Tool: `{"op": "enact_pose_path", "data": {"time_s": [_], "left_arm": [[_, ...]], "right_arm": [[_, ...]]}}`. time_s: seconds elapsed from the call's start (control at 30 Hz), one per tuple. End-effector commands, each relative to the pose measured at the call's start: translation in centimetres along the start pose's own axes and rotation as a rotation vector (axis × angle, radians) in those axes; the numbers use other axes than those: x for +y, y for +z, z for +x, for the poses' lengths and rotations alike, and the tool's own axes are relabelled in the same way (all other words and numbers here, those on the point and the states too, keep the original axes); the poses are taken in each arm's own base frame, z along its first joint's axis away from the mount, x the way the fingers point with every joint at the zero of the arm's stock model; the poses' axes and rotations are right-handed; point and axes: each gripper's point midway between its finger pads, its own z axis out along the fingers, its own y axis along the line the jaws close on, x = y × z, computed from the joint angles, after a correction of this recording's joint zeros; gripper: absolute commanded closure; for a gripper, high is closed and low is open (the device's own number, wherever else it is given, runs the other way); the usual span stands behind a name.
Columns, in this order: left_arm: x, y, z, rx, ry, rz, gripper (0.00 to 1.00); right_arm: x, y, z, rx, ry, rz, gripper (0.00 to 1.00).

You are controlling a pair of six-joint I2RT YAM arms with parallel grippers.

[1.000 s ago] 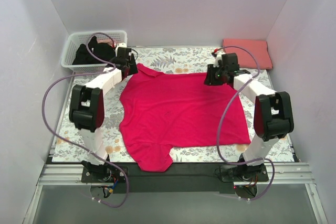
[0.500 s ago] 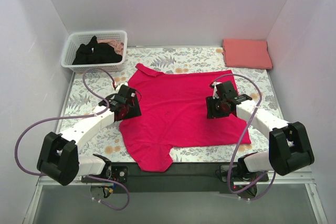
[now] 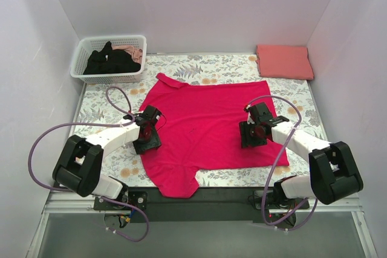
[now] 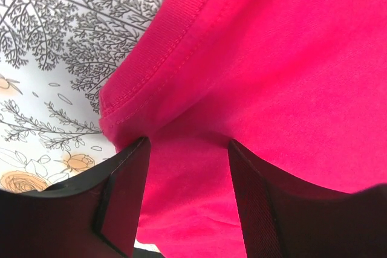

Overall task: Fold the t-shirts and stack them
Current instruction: Flatten the tshirt out

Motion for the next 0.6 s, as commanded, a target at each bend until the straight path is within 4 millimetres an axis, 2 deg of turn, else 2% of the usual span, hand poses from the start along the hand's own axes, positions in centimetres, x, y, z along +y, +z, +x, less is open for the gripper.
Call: {"op": "enact_pose_path", "data": {"time_s": [0.0,0.1,0.17,0.27,0.37,0.47,0.5,0.53,0.57], "left_arm": [[3.2,0.7,3.6,0.114,-0.050,-0.120,0.47],[3.9,0.5,5.1,0.167,-0.070,-0.133,0.47],[4.0,-0.4,5.4,0.175,-0.083,-0.129,0.47],[4.5,-1.5,5.2,0.168,-0.093,-0.136,0.47],[4.4,-2.3,4.5,0.137,-0.084,-0.113,0.45],[3.4,-3.5,1.6,0.056,-0.085,-0.094,0.34],[3.0,-3.8,0.2,0.022,-0.079,-0.078,0.31],[1.7,-4.7,-2.0,-0.031,-0.090,-0.031,0.30],[0.9,-4.8,-4.2,-0.086,-0.110,0.016,0.30]], "right_arm": [[-1.4,0.3,6.3,0.194,0.057,0.058,0.38],[-1.2,-0.4,7.3,0.224,0.080,0.058,0.36],[-1.3,-1.1,7.9,0.249,0.090,0.066,0.32],[-0.8,-2.3,8.3,0.272,0.098,0.040,0.29],[-0.8,-2.8,7.7,0.250,0.084,0.040,0.26],[-0.8,-3.5,4.2,0.158,0.065,0.057,0.26],[-0.4,-4.1,1.8,0.102,0.062,0.053,0.26],[-0.3,-4.4,0.0,0.062,0.064,0.053,0.27],[-0.1,-4.6,-1.6,0.023,0.064,0.052,0.28]]}}
